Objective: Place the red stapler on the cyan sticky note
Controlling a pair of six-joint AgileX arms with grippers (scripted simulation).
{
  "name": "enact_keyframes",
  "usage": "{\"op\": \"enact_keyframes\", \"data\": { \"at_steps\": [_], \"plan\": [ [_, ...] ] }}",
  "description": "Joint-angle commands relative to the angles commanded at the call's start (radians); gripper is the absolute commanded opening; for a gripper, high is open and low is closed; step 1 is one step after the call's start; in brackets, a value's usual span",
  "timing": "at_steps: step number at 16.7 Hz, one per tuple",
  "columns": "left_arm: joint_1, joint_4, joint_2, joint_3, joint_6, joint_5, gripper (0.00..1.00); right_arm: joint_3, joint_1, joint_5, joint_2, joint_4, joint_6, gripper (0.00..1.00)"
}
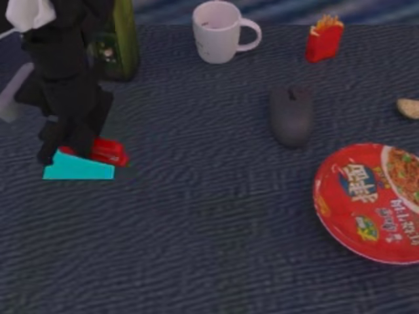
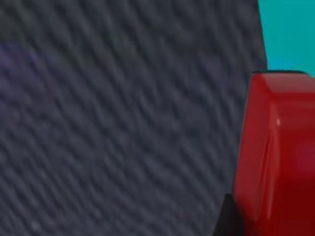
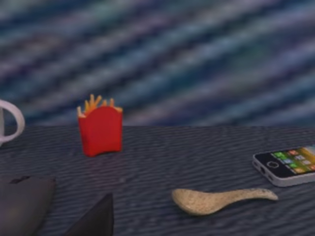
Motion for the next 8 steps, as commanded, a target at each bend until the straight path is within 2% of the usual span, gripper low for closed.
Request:
{"op": "enact_keyframes", "data": {
  "at_steps": [5,8],
  "plan": [
    [0.154,-0.071,0.175,0.256,-0.078,0.001,0.00,0.000,0.000,0.000,0.000,0.000,0.000,1.00],
    [0.183,-0.082,0.203,0.292,-0.090,0.002,0.00,0.000,0.000,0.000,0.000,0.000,0.000,1.00]
  ]
}}
